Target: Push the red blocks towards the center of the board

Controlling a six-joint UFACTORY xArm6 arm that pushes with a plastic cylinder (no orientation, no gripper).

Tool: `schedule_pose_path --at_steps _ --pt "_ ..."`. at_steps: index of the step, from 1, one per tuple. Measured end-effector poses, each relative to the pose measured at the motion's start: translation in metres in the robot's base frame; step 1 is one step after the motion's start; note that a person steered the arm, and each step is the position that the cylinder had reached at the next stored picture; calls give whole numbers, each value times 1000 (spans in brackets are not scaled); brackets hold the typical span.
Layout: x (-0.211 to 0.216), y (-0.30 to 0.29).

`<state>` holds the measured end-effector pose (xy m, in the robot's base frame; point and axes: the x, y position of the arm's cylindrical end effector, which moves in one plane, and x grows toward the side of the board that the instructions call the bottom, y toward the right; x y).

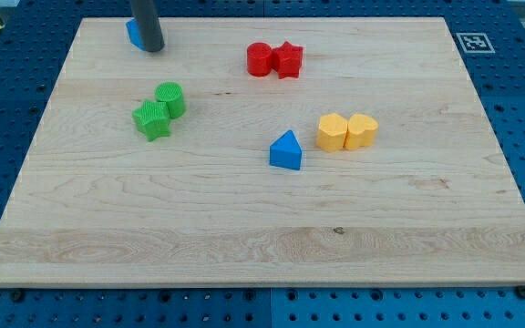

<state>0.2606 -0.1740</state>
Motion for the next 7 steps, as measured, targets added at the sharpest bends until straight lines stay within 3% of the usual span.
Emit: schedule_pose_path --at_steps 1,3,7 --pt "0 -12" --pt "50 29" --pt "73 35"
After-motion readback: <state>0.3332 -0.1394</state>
